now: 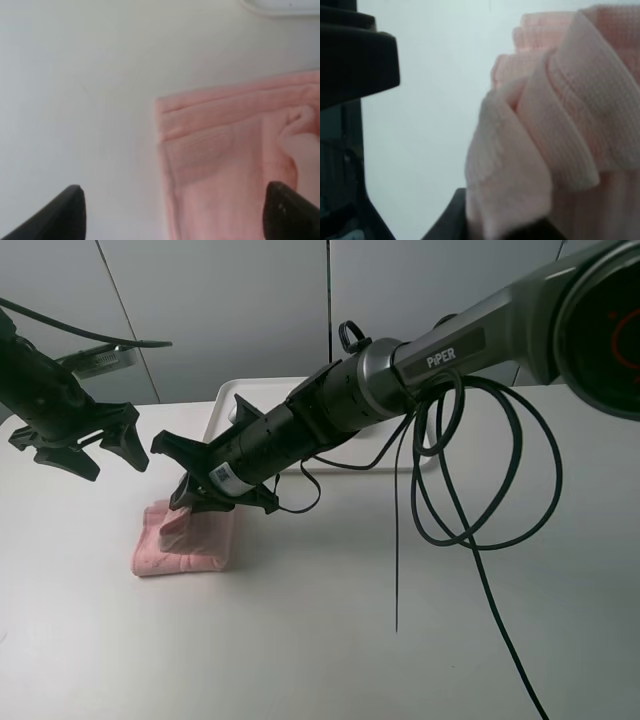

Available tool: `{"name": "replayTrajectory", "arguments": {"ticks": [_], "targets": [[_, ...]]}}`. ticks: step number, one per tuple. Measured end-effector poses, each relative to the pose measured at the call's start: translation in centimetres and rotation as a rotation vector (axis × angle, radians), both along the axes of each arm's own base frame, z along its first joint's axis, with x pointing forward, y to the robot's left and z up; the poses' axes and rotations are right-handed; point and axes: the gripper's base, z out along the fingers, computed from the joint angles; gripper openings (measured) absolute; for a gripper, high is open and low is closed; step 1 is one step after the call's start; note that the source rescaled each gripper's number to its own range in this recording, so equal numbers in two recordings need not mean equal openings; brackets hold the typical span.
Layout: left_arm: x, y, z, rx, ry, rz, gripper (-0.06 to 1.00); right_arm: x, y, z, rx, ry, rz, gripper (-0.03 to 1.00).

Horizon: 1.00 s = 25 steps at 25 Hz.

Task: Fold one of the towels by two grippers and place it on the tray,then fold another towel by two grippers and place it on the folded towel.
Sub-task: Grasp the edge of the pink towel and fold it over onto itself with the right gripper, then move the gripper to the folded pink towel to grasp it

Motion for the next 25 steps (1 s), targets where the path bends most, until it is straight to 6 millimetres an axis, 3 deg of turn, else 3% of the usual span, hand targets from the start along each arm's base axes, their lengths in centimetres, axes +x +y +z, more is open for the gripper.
{"name": "replayTrajectory", "arguments": {"ticks": [4,7,13,19,25], "targets": [[0.0,-0.1,0.0,-0.01,-0.001,-0.009,0.93,-0.9,1.4,0.6,0.079,-0.003,-0.009,0.44],[0.0,-0.2,0.1,-0.021,-0.007,-0.021,0.93,-1.2,1.8,0.9,0.119,-0.017,0.004,0.54],[0.0,-0.3,0.1,-0.03,-0.013,-0.036,0.93,-0.8,1.4,1.1,0.141,-0.054,0.055,0.63],[0.0,-0.4,0.1,-0.037,-0.017,-0.043,0.93,2.6,-2.5,0.4,0.059,-0.048,0.029,0.67],[-0.1,-0.4,0.1,-0.044,-0.001,-0.046,0.93,2.9,-3.6,-0.5,-0.075,-0.061,0.032,0.67]]}}
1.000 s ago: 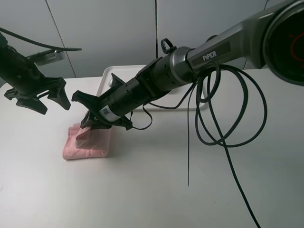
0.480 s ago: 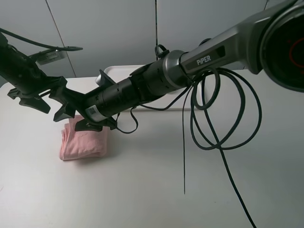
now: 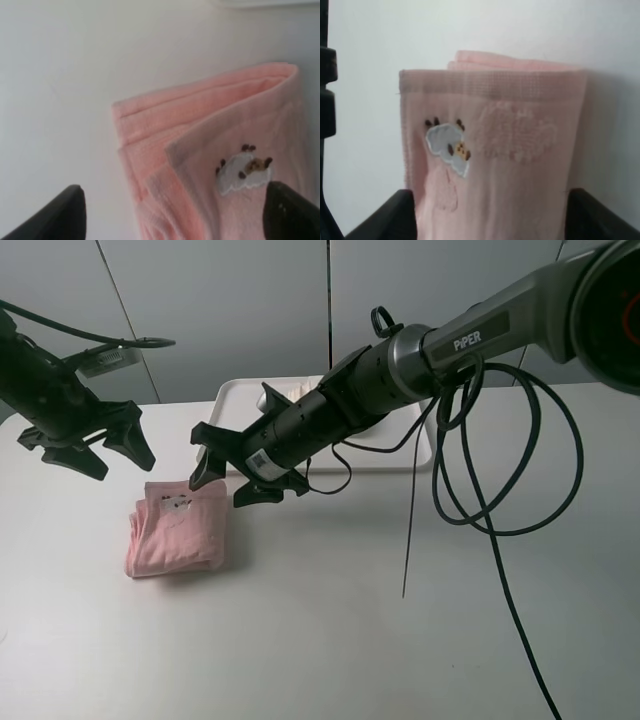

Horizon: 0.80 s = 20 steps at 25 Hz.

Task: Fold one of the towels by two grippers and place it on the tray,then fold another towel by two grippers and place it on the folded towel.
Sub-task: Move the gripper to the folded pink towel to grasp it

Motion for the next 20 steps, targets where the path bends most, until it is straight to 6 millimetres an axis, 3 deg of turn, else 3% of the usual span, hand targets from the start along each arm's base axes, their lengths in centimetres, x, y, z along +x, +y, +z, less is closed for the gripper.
{"name": "replayTrajectory", "arguments": {"ticks": [16,20], "targets": [[0.0,0.0,0.0,-0.003,0.002,-0.008,0.93,1.0,1.0,-1.9,-0.016,0.024,0.03,0.69],[0.0,0.0,0.0,-0.002,-0.001,-0.018,0.93,0.8,1.0,-3.2,-0.04,0.05,0.024,0.7]]}}
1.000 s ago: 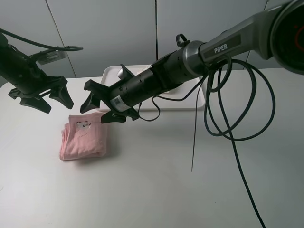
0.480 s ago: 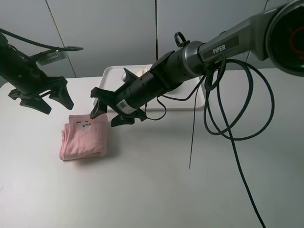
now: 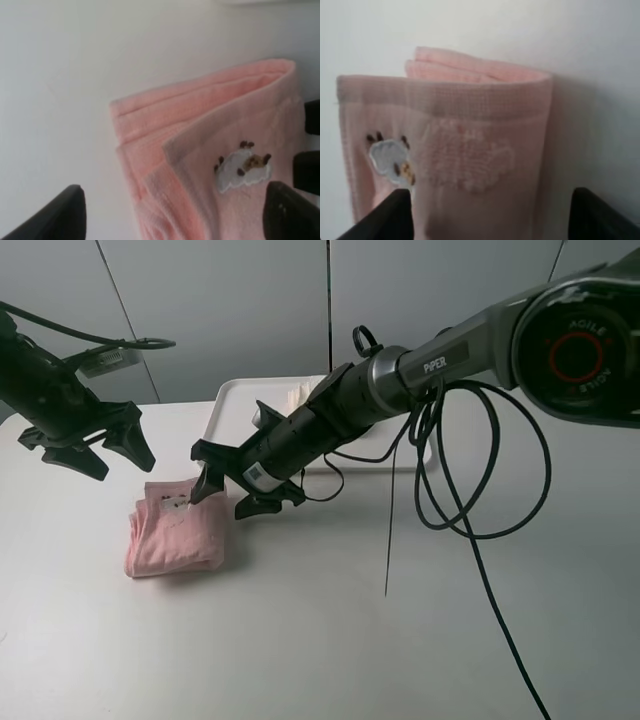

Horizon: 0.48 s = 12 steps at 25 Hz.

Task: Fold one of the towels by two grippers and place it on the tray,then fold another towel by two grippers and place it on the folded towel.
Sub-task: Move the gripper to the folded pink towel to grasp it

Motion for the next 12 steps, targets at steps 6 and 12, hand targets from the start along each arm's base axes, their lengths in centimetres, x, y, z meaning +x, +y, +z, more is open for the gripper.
{"name": "replayTrajectory", "arguments": {"ticks": [6,12], "targets": [[0.0,0.0,0.0,0.0,-0.001,-0.002,0.93,-0.9,1.2,-0.3,-0.015,-0.02,0.024,0.7],[0.0,0.0,0.0,-0.001,-0.001,-0.003,0.93,-1.8,2.0,-0.4,-0.029,-0.045,0.051,0.56]]}}
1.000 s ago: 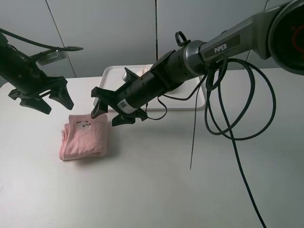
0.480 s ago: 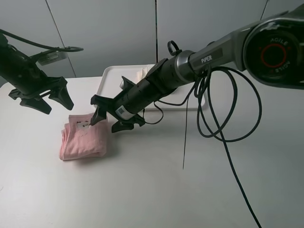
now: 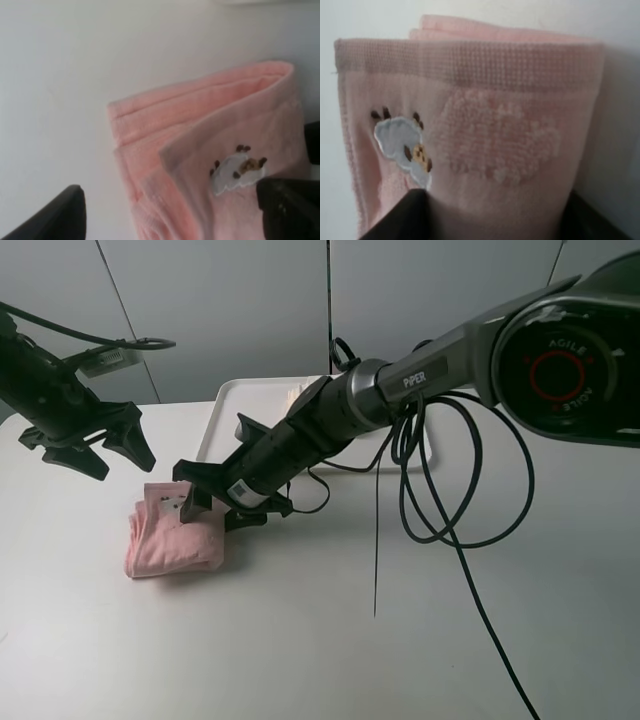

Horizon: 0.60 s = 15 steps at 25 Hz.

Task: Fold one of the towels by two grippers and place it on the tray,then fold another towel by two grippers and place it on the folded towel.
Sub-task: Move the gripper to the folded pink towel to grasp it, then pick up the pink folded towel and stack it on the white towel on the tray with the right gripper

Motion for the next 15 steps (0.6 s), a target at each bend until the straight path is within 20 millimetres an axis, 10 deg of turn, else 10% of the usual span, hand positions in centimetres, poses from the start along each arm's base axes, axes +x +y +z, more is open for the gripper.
{"name": "replayTrajectory", "arguments": {"ticks": [5,15], "targets": [[0.0,0.0,0.0,0.0,0.002,-0.001,0.93,-0.4,0.4,-0.1,-0.02,-0.031,0.017,0.13],[0.0,-0.1,0.0,-0.006,0.0,-0.016,0.93,-0.1,0.3,1.1,-0.014,-0.094,0.047,0.11]]}}
